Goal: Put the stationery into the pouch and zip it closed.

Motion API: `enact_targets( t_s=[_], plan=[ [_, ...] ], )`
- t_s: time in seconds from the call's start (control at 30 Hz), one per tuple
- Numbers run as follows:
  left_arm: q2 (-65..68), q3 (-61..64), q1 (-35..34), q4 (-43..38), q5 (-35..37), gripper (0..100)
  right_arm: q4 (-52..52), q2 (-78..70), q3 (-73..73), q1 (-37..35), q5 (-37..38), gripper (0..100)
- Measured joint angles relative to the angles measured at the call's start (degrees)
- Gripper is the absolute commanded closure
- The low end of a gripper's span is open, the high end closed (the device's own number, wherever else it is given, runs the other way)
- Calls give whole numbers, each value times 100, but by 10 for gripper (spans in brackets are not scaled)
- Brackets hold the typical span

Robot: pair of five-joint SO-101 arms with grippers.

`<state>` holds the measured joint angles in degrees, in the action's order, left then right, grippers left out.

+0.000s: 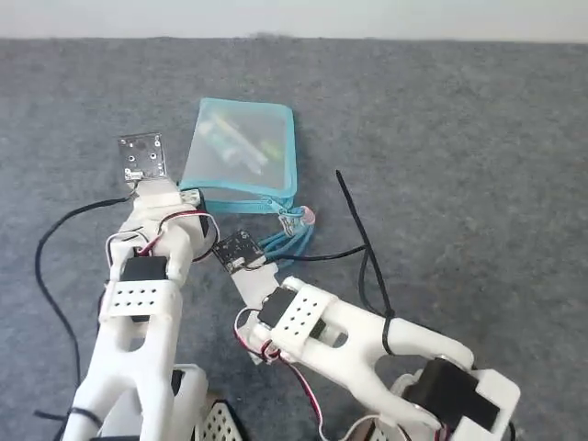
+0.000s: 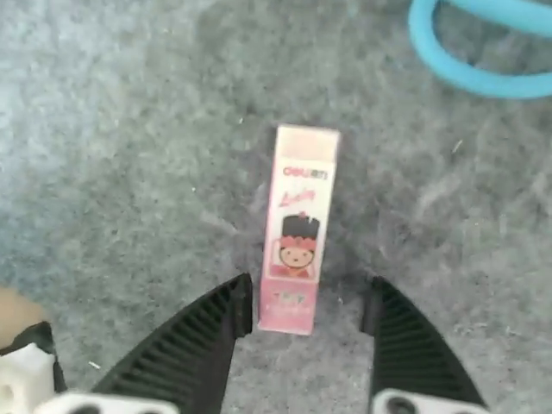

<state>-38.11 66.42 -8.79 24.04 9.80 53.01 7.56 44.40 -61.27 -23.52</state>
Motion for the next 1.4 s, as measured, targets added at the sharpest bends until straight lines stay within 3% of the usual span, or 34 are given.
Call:
enact_targets(
  t_s=[0.1,0.23,0.4,0.6,0.73,0.87,1.2,1.4],
  plan=[
    [0,0,0,0,0,986,0,0,0,448,492,996],
    [0,0,0,0,0,986,26,0,35,1301,1389,979],
    [0,0,0,0,0,986,387,0,9,2892,2514,977],
    [0,0,0,0,0,986,466,0,-281,4870,3033,973],
    [0,0,0,0,0,986,466,0,-316,4967,3235,879],
    [0,0,0,0,0,986,466,-97,-316,4985,2980,782],
    [0,0,0,0,0,986,466,-501,-325,4976,2901,812],
    [0,0,0,0,0,986,466,-695,-457,5029,2901,918]
  ],
)
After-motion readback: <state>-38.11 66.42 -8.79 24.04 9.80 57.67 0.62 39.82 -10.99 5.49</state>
